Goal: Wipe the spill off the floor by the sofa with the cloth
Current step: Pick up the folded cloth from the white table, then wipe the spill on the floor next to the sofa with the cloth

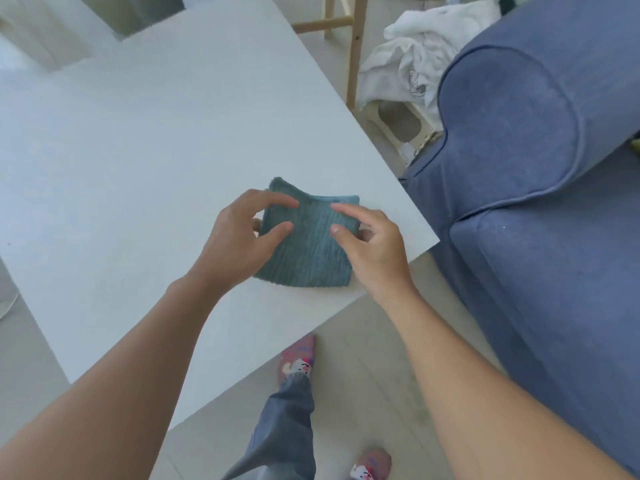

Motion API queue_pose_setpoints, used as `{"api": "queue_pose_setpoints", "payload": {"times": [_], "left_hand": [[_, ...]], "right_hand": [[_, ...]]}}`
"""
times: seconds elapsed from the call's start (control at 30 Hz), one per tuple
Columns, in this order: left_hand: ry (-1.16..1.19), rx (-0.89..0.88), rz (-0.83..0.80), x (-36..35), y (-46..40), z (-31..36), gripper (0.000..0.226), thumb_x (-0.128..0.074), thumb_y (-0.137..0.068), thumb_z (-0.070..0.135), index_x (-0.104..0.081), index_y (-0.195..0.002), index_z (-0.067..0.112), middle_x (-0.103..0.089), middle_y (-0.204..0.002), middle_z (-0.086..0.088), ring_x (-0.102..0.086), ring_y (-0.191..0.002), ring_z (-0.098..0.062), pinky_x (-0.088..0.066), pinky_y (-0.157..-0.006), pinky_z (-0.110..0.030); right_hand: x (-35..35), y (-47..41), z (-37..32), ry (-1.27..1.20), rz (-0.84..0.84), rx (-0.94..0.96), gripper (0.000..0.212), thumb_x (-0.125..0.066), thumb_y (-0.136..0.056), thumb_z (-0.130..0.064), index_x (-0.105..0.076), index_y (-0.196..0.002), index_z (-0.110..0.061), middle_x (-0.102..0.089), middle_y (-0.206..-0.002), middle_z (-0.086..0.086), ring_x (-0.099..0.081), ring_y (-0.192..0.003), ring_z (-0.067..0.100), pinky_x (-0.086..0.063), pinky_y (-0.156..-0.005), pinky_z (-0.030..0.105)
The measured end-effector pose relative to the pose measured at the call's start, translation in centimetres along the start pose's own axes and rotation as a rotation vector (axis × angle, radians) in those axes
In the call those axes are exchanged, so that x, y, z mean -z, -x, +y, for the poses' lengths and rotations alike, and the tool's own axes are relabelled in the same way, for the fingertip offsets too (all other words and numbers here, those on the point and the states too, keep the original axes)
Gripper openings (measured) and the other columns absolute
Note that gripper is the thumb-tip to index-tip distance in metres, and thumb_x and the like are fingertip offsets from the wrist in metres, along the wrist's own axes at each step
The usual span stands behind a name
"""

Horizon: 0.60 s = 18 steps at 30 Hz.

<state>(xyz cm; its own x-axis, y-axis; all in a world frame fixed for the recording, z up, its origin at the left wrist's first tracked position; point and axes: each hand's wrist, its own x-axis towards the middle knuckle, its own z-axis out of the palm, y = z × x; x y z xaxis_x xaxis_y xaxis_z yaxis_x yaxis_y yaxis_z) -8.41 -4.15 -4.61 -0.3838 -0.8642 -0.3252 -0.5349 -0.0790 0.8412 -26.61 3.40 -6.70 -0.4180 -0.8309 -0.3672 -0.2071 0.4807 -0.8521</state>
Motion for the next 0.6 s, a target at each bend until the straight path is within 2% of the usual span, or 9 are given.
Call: {"api": "queue_pose_setpoints", "payload": {"times": [0.07,0.1,0.17,0.23,0.37,0.43,0.5,0.53,0.6], "left_hand": [[-0.044,-0.055,-0.098,-2.8,0.1,1.2,0.036,-0.069,-0.089,0.011,-0.068,-0.118,0.031,-0.056,-0.119,0.017,-0.066,-0.102,-0.014,-0.055,-0.074,-0.024],[-0.059,-0.076,-0.136,-4.1,0.2,1.8,0.04,-0.071,-0.088,0.008,-0.067,-0.122,0.029,-0.055,-0.12,0.018,-0.065,-0.105,-0.014,-0.054,-0.077,-0.021],[-0.093,-0.135,-0.187,-7.6,0.9,3.2,0.048,-0.073,-0.085,0.005,-0.064,-0.127,0.026,-0.054,-0.123,0.014,-0.062,-0.109,-0.014,-0.055,-0.084,-0.026],[-0.134,-0.198,-0.241,-11.8,2.1,4.6,0.054,-0.075,-0.082,0.004,-0.061,-0.131,0.023,-0.053,-0.128,0.009,-0.059,-0.112,-0.015,-0.055,-0.091,-0.033],[-0.254,-0.294,-0.431,-21.9,6.0,6.3,0.062,-0.078,-0.08,0.007,-0.057,-0.137,0.018,-0.048,-0.133,0.003,-0.052,-0.118,-0.013,-0.047,-0.103,-0.034],[-0.317,-0.348,-0.526,-26.9,8.1,6.2,0.067,-0.08,-0.077,0.013,-0.055,-0.139,0.02,-0.047,-0.137,0.001,-0.05,-0.122,-0.013,-0.04,-0.106,-0.028],[-0.382,-0.368,-0.619,-31.5,10.1,5.9,0.073,-0.082,-0.077,0.012,-0.052,-0.142,0.021,-0.042,-0.141,0.002,-0.044,-0.124,-0.007,-0.029,-0.102,-0.009],[-0.406,-0.372,-0.667,-33.6,11.1,5.6,0.075,-0.081,-0.077,0.01,-0.05,-0.144,0.021,-0.04,-0.143,0.003,-0.042,-0.124,-0.006,-0.025,-0.098,-0.002],[-0.44,-0.373,-0.773,-38.1,12.7,4.3,0.078,-0.08,-0.079,0.009,-0.045,-0.147,0.021,-0.036,-0.146,0.005,-0.044,-0.126,-0.012,-0.031,-0.094,-0.003]], "right_hand": [[2.7,1.2,2.1,0.026,-0.007,-0.026,0.04,-0.074,-0.087,-0.019,-0.071,-0.124,-0.033,-0.06,-0.096,-0.004,-0.053,-0.069,0.011,-0.049,-0.076,0.023],[4.0,1.8,3.2,0.011,0.0,-0.037,0.042,-0.074,-0.086,-0.019,-0.07,-0.125,-0.033,-0.064,-0.098,-0.004,-0.058,-0.073,0.009,-0.051,-0.079,0.024],[7.1,3.6,5.6,-0.033,0.045,-0.077,0.039,-0.075,-0.084,-0.02,-0.073,-0.122,-0.028,-0.072,-0.112,0.0,-0.068,-0.096,0.011,-0.055,-0.094,0.034],[10.7,6.2,8.3,-0.036,0.094,-0.125,0.039,-0.076,-0.084,-0.02,-0.073,-0.122,-0.026,-0.07,-0.12,0.002,-0.066,-0.108,0.013,-0.052,-0.1,0.036],[17.6,13.5,15.1,-0.016,0.195,-0.218,0.044,-0.075,-0.086,-0.017,-0.068,-0.128,-0.028,-0.058,-0.112,-0.001,-0.057,-0.093,0.002,-0.046,-0.091,0.024],[20.3,17.1,19.0,-0.009,0.237,-0.269,0.045,-0.074,-0.087,-0.015,-0.067,-0.129,-0.027,-0.055,-0.113,0.0,-0.059,-0.098,0.008,-0.047,-0.093,0.026],[22.4,20.4,22.8,-0.015,0.278,-0.322,0.044,-0.073,-0.088,-0.014,-0.067,-0.13,-0.027,-0.054,-0.115,0.0,-0.06,-0.107,0.016,-0.049,-0.095,0.027],[23.3,21.9,24.6,-0.017,0.297,-0.346,0.044,-0.071,-0.089,-0.014,-0.066,-0.131,-0.026,-0.053,-0.114,-0.001,-0.06,-0.108,0.017,-0.048,-0.092,0.022],[24.5,24.6,28.9,-0.009,0.337,-0.404,0.045,-0.068,-0.091,-0.013,-0.062,-0.134,-0.026,-0.049,-0.109,-0.004,-0.059,-0.105,0.015,-0.044,-0.081,0.011]]}}
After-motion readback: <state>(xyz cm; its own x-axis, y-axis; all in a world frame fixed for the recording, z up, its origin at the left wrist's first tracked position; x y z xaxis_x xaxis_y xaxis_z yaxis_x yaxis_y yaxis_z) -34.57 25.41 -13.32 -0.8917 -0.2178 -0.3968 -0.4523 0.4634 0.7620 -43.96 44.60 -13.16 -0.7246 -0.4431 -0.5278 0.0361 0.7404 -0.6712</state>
